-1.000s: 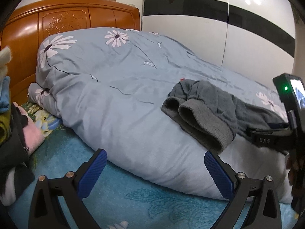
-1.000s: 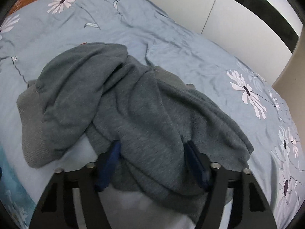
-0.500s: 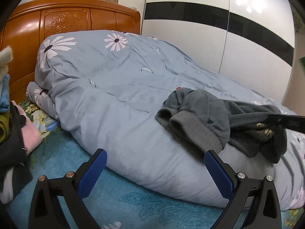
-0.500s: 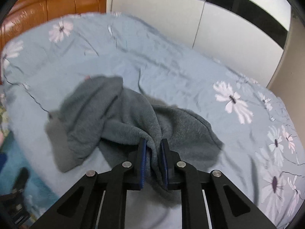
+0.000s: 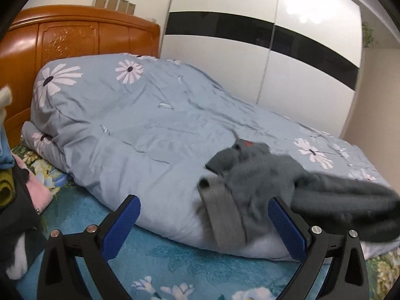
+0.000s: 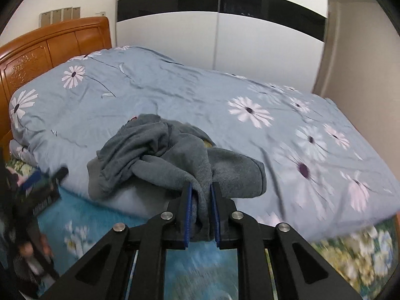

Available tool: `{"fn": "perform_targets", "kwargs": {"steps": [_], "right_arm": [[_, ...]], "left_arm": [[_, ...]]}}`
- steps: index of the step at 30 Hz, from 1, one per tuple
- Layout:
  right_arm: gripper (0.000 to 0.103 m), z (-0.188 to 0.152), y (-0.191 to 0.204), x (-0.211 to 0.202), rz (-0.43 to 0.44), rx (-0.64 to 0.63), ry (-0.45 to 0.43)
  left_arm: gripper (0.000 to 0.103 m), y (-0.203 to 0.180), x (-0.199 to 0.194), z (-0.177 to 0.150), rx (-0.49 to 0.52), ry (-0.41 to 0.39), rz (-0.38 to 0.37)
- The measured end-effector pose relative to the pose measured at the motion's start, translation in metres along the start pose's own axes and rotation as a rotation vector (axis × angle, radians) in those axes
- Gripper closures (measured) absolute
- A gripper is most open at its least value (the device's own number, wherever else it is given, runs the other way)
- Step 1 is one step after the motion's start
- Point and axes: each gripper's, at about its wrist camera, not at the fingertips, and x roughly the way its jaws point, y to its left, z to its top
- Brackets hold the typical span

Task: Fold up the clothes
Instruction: 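Grasp the ribbed cuff with the left gripper while the right gripper lifts the sweatshirt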

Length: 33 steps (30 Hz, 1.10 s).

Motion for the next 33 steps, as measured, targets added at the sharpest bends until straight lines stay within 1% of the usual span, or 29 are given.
{"fn": "perform_targets", "kwargs": {"steps": [3, 4, 5, 7, 8, 12, 14, 16, 18, 20, 21, 22, 23, 24, 26, 28, 30, 32, 33], "right_arm": [[0.089, -0.021, -0.015, -0.027, -0.031, 0.021, 0.017], [0.1, -0.028, -0.021, -0.037, -0.049, 0.026, 0.021], [0.103, -0.036, -0.027, -0.047, -0.081, 0.026, 0.021], [0.103, -0.05, -0.045, -0.065, -0.142, 0.042, 0.03], [0.103, -0.056, -0.056, -0.066, -0.146, 0.068, 0.052], [0.103, -0.09, -0.092, -0.064, -0.126, 0.174, 0.129], [0.103, -0.104, -0.102, -0.059, -0.102, 0.204, 0.16], [0.103, -0.11, -0.104, -0.048, -0.068, 0.21, 0.185], [0.102, -0.116, -0.107, -0.03, -0.009, 0.24, 0.207], [0.092, -0.118, -0.108, -0.011, 0.034, 0.265, 0.23], [0.073, -0.117, -0.108, -0.002, 0.053, 0.275, 0.239], [0.046, -0.115, -0.106, 0.009, 0.085, 0.271, 0.244], [0.036, -0.112, -0.104, 0.019, 0.114, 0.259, 0.249], [0.03, -0.108, -0.101, 0.032, 0.143, 0.241, 0.254], [0.03, -0.102, -0.097, 0.055, 0.175, 0.212, 0.27], [0.03, -0.098, -0.096, 0.081, 0.189, 0.194, 0.301], [0.03, -0.098, -0.098, 0.108, 0.18, 0.189, 0.347], [0.03, -0.101, -0.101, 0.126, 0.166, 0.187, 0.387], [0.03, -0.103, -0.103, 0.132, 0.171, 0.196, 0.406]], "left_arm": [[0.0, -0.006, -0.009, -0.006, 0.03, 0.058, -0.032], [0.0, -0.008, -0.012, -0.008, 0.04, 0.078, -0.043], [0.0, -0.01, -0.015, -0.01, 0.05, 0.097, -0.054], [0.0, -0.014, -0.02, -0.014, 0.071, 0.136, -0.077], [0.0, -0.018, -0.022, -0.021, 0.087, 0.157, -0.097], [0.0, -0.032, -0.017, -0.044, 0.124, 0.249, -0.128], [0.0, -0.031, -0.004, -0.048, 0.081, 0.291, -0.182], [0.0, -0.03, 0.01, -0.052, 0.035, 0.336, -0.234], [0.0, -0.028, 0.028, -0.054, -0.008, 0.384, -0.25], [0.004, -0.025, 0.044, -0.056, -0.038, 0.421, -0.252], [0.005, -0.025, 0.052, -0.057, -0.049, 0.437, -0.254], [0.007, -0.026, 0.057, -0.058, -0.044, 0.449, -0.259], [0.007, -0.027, 0.063, -0.058, -0.04, 0.461, -0.264], [0.01, -0.028, 0.069, -0.059, -0.036, 0.473, -0.269], [0.017, -0.029, 0.077, -0.06, -0.042, 0.493, -0.282], [0.032, -0.03, 0.082, -0.06, -0.043, 0.497, -0.281], [0.043, -0.03, 0.085, -0.058, -0.044, 0.5, -0.283], [0.05, -0.031, 0.087, -0.055, -0.048, 0.507, -0.299], [0.055, -0.032, 0.087, -0.053, -0.047, 0.512, -0.309]]}}
